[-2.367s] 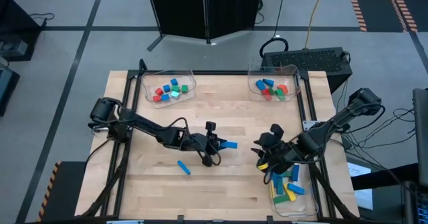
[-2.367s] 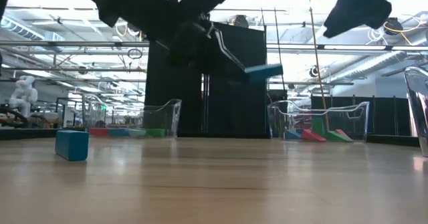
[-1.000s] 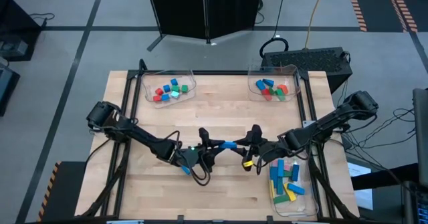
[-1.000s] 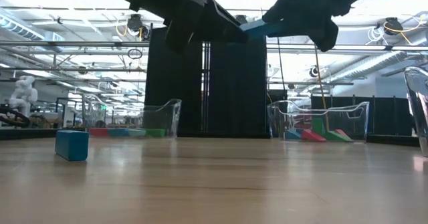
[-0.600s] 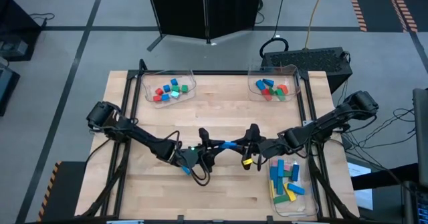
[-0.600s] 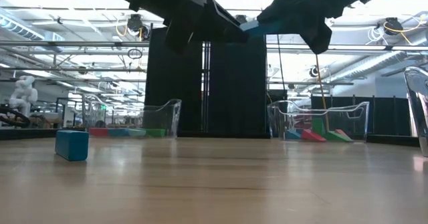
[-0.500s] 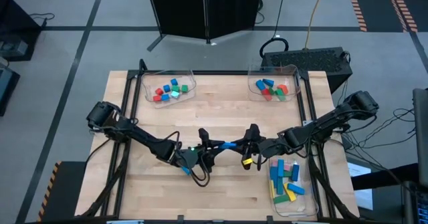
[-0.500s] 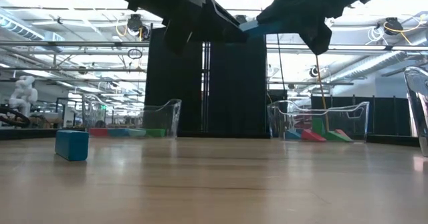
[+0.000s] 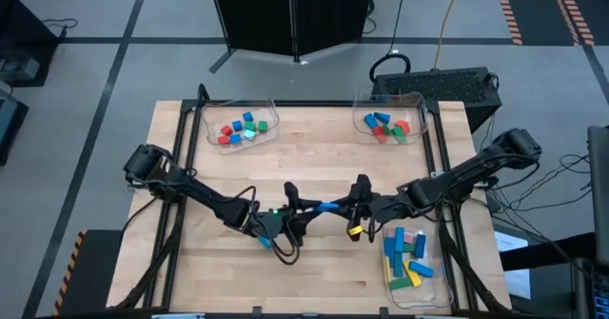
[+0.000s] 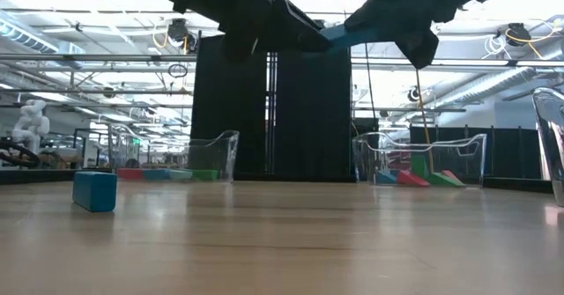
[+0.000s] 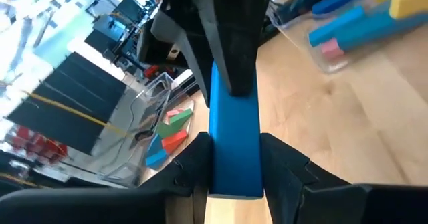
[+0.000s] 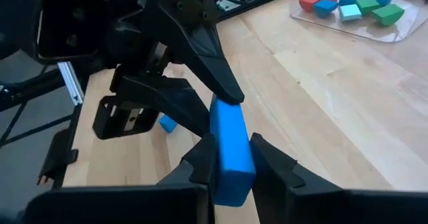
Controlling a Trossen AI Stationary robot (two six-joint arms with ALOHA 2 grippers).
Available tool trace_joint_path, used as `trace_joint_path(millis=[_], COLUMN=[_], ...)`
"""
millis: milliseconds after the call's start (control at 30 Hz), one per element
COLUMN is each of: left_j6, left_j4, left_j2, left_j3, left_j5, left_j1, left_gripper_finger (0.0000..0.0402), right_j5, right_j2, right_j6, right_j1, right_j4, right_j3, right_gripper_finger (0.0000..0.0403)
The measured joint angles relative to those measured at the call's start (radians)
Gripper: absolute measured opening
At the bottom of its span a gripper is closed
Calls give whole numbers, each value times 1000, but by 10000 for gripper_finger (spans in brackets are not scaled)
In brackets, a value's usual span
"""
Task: Sort blocks by size
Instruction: Put the blue rectangular block into the bottom right transparent bin
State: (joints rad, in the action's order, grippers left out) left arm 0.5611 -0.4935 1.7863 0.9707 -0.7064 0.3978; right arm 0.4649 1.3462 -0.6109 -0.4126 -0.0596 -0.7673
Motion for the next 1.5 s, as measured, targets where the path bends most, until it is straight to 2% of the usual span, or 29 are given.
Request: trace_joint_path(millis=[167, 467, 633, 800, 900, 1033, 1167, 1500], left_j6=[-121, -141, -137, -141, -163, -168, -191, -191], left_j4=[23, 95, 111, 115, 115, 126, 138, 139], left_j2=[-3, 0, 0, 0, 0, 0, 0, 0], left_j3=[0, -4, -4, -4, -4, -4, -4, -4], left_j5=[29, 47, 93, 160, 163, 158, 155, 152], left_j1=[-26, -52, -57, -56, -56, -57, -62, -64], left_gripper_finger=[105, 106, 107, 108, 122, 153, 176, 181], right_j5=[-3, 1, -22, -63, -99, -238, -310, -284], right_j2=[-73, -239, -325, -402, -435, -457, -461, -460], right_j6=[-3, -134, -221, -286, -315, -321, -334, -440], right_j1=[-3, -40, -81, -139, -178, -250, -342, -453], right_j4=[137, 470, 618, 694, 723, 751, 753, 837], right_j3=[2, 2, 2, 2, 2, 2, 2, 2], right_gripper_finger=[52, 52, 52, 52, 52, 52, 52, 52])
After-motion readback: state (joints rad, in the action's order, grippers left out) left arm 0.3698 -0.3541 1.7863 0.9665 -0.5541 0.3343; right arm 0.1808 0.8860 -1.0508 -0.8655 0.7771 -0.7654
